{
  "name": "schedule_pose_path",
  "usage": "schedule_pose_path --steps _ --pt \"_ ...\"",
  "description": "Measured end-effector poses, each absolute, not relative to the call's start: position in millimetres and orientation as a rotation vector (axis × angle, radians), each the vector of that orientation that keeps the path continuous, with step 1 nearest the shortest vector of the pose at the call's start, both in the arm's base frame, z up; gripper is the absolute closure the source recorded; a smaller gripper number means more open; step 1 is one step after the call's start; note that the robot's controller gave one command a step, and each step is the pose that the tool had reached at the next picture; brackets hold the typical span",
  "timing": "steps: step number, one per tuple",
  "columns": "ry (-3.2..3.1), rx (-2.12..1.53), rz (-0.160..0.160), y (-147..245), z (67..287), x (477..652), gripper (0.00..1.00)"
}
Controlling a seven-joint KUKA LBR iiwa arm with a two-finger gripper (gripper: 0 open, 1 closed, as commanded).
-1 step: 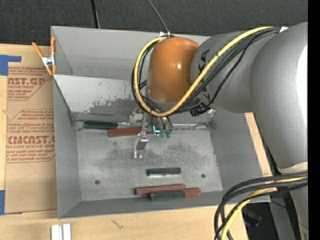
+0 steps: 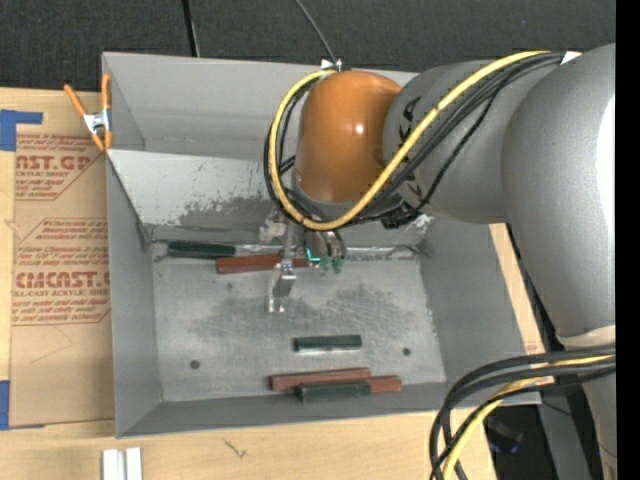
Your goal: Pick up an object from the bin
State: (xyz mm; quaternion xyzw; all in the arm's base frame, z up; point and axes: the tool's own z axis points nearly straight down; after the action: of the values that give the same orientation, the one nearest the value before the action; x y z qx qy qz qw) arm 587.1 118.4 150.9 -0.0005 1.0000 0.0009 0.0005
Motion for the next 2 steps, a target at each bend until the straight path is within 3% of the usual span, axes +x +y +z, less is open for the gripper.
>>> schedule_pose_path --steps 1,2 --pt "3.128 0.002 0.009 99.6 76.5 580.2 1.0" --pt "3.128 0.002 0.009 99.5 76.5 580.2 1.0"
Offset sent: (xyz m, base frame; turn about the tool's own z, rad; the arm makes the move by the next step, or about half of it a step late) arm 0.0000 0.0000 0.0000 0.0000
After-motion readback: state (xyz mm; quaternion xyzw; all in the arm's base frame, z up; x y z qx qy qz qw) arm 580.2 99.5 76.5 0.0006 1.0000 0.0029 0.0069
